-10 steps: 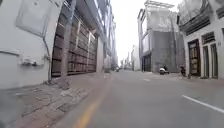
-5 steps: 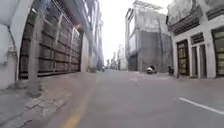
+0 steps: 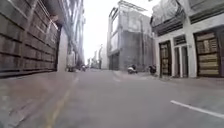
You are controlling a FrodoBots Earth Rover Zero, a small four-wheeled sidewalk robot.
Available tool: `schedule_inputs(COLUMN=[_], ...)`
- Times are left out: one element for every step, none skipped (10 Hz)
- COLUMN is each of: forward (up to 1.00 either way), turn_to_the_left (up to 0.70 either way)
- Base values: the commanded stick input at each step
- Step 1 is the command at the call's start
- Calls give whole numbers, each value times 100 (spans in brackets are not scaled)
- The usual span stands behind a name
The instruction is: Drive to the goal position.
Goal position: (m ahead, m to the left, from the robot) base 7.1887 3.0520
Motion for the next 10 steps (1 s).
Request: schedule_inputs(forward=[100, 100, 100, 100, 100, 100, 100, 100, 100, 100], turn_to_the_left=[0, 0, 0, 0, 0, 0, 1, 3, 40, 40])
